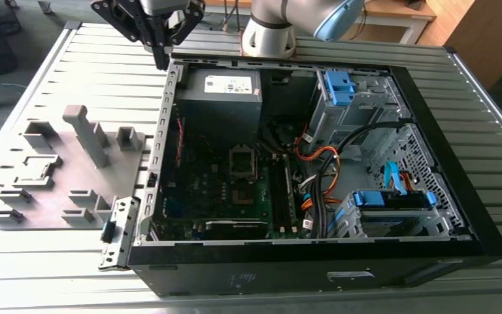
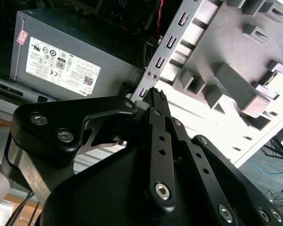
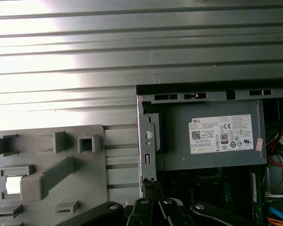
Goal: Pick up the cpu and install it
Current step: 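Reach for the cpu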
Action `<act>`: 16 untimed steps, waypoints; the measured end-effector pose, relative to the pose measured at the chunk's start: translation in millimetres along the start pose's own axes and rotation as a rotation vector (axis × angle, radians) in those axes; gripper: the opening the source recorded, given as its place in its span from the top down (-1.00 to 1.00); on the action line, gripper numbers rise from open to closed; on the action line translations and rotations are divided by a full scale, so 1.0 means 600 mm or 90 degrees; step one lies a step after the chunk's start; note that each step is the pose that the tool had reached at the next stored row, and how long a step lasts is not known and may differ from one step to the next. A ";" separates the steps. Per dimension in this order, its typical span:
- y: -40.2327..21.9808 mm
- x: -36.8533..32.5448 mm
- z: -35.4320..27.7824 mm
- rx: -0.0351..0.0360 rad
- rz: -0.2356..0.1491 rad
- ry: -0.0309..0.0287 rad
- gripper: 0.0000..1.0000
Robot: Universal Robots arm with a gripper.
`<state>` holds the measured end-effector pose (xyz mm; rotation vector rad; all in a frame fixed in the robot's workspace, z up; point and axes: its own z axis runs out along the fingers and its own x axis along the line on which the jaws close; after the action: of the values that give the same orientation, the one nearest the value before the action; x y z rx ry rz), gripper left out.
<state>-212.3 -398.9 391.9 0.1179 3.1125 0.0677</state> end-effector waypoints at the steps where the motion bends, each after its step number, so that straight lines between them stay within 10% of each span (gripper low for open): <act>1: 0.000 0.000 0.000 0.0000 0.000 0.0000 0.79; 16: -0.001 0.007 0.000 0.0000 0.000 -0.0001 0.79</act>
<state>-216.7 -398.9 391.9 0.1181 3.1124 0.0677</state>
